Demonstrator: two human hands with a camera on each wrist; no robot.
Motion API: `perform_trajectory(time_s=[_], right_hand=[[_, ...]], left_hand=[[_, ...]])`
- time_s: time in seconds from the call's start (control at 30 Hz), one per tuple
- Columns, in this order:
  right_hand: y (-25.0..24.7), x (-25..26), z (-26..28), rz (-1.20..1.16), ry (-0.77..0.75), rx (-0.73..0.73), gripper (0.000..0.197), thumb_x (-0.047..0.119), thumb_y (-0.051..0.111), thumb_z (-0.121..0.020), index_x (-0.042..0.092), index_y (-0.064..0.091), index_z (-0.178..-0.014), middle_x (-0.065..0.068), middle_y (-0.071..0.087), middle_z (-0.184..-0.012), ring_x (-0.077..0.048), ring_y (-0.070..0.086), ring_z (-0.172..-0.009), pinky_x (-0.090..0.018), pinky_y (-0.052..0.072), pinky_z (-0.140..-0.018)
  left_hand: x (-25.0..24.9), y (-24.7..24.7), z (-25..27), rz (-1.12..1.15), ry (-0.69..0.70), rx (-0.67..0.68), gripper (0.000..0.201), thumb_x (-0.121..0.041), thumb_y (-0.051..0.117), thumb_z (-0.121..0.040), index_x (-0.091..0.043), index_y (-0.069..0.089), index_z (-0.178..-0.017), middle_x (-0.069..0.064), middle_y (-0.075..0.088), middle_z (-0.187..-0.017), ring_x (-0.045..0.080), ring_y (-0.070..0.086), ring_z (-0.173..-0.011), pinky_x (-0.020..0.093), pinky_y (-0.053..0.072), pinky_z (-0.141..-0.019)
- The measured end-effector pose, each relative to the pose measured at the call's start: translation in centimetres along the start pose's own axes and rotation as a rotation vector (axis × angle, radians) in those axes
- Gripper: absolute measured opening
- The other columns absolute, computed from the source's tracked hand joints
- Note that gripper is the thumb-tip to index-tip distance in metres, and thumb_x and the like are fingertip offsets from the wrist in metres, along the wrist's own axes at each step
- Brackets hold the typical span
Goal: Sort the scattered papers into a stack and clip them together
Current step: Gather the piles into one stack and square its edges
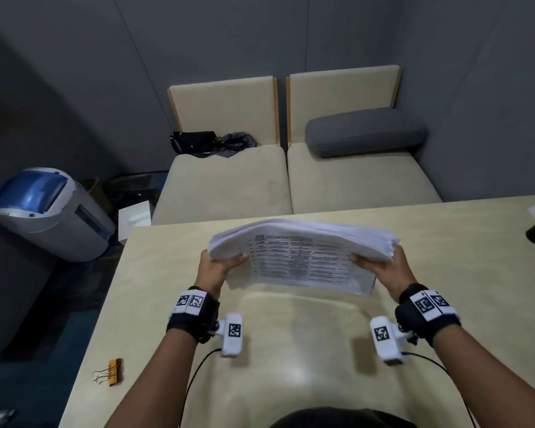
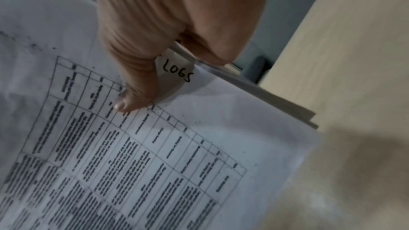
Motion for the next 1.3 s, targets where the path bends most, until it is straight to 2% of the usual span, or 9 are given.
perform_trajectory(time_s=[0.13, 0.3, 0.5, 0.73, 0.83, 0.9, 1.1, 1.2, 1.3], right_hand=[[0.5, -3.1, 1.4, 0.050, 0.056, 0.033, 0.087, 0.051, 0.094, -0.034, 0.010, 0.068, -0.106, 0.016, 0.076, -0.086, -0.004, 0.071, -0.086, -0.012, 0.053, -0.070], [0.7, -5.0, 1.6, 0.057, 0.085, 0.045, 0.068, -0.013, 0.082, -0.062, 0.007, 0.061, -0.124, 0.004, 0.072, -0.104, 0.002, 0.069, -0.087, -0.011, 0.053, -0.073], [0.7, -5.5, 1.0, 0.000, 0.104, 0.025, 0.072, -0.011, 0.084, -0.060, 0.013, 0.061, -0.124, 0.000, 0.070, -0.109, 0.003, 0.069, -0.089, -0.019, 0.057, -0.079], [0.6, -7.1, 1.5, 0.045, 0.129, -0.012, 0.074, 0.061, 0.090, -0.037, 0.020, 0.071, -0.095, 0.006, 0.078, -0.087, -0.008, 0.073, -0.085, -0.026, 0.056, -0.076], [0.1, -6.4, 1.1, 0.084, 0.101, -0.068, 0.031, 0.022, 0.086, -0.070, 0.012, 0.069, -0.094, -0.003, 0.073, -0.085, -0.015, 0.072, -0.082, -0.022, 0.053, -0.063], [-0.2, -5.8, 0.6, 0.079, 0.070, -0.095, 0.024, 0.002, 0.079, -0.076, 0.012, 0.067, -0.094, -0.005, 0.070, -0.088, -0.002, 0.069, -0.075, -0.012, 0.051, -0.062], [-0.9, -4.7, 0.0, 0.094, 0.052, -0.095, 0.029, -0.002, 0.079, -0.075, 0.009, 0.067, -0.099, 0.004, 0.070, -0.086, 0.005, 0.067, -0.069, -0.015, 0.054, -0.066], [-0.7, -5.9, 0.3, 0.139, 0.098, -0.048, 0.036, -0.009, 0.081, -0.069, 0.007, 0.067, -0.099, 0.011, 0.073, -0.078, -0.006, 0.069, -0.074, -0.016, 0.053, -0.062], [-0.3, -6.2, 0.5, 0.116, 0.111, -0.027, 0.041, -0.016, 0.079, -0.066, 0.005, 0.066, -0.100, 0.021, 0.073, -0.071, 0.007, 0.068, -0.068, -0.010, 0.052, -0.063]], left_hand=[[3.4, 0.9, 1.1, -0.006, -0.182, -0.067, 0.038, -0.002, 0.086, -0.060, -0.013, 0.071, -0.093, 0.000, 0.077, -0.083, 0.024, 0.069, -0.080, 0.026, 0.057, -0.061], [4.9, 1.6, 1.4, -0.036, -0.253, -0.034, 0.034, 0.009, 0.080, -0.066, -0.012, 0.069, -0.090, -0.007, 0.074, -0.075, 0.009, 0.070, -0.068, 0.017, 0.053, -0.055], [4.4, 1.4, 0.7, 0.040, -0.199, -0.017, 0.044, 0.002, 0.083, -0.057, -0.010, 0.070, -0.098, 0.001, 0.076, -0.087, 0.012, 0.072, -0.076, 0.023, 0.056, -0.061], [7.3, 1.7, 1.5, -0.058, -0.273, -0.034, 0.038, 0.002, 0.084, -0.066, -0.014, 0.069, -0.097, 0.008, 0.073, -0.099, 0.029, 0.068, -0.095, 0.040, 0.055, -0.081], [6.1, 1.8, 0.9, -0.103, -0.254, -0.076, 0.022, -0.003, 0.081, -0.073, -0.016, 0.069, -0.085, 0.014, 0.072, -0.092, 0.029, 0.068, -0.084, 0.050, 0.057, -0.082], [4.8, 2.1, 0.3, -0.141, -0.219, -0.080, 0.017, -0.005, 0.080, -0.075, -0.015, 0.069, -0.080, 0.013, 0.071, -0.085, 0.027, 0.066, -0.080, 0.050, 0.055, -0.081], [2.7, 2.3, 0.0, -0.035, -0.132, -0.090, 0.024, -0.002, 0.081, -0.072, -0.018, 0.070, -0.087, -0.005, 0.075, -0.081, 0.008, 0.071, -0.072, 0.021, 0.056, -0.063], [3.3, 2.2, 0.4, -0.015, -0.131, -0.088, 0.030, -0.016, 0.084, -0.071, -0.016, 0.071, -0.098, -0.003, 0.076, -0.088, 0.007, 0.071, -0.078, 0.017, 0.053, -0.065], [2.3, 2.1, 0.2, 0.031, -0.038, -0.126, 0.032, -0.041, 0.075, -0.073, -0.014, 0.072, -0.089, -0.008, 0.072, -0.079, 0.006, 0.065, -0.072, 0.013, 0.048, -0.064]])
Point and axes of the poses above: each hand's wrist, its own z-axis away from the middle knuckle, its own y-axis out of the palm, x = y × z, the point moved 6 cm from there along -z, towards the middle knuckle
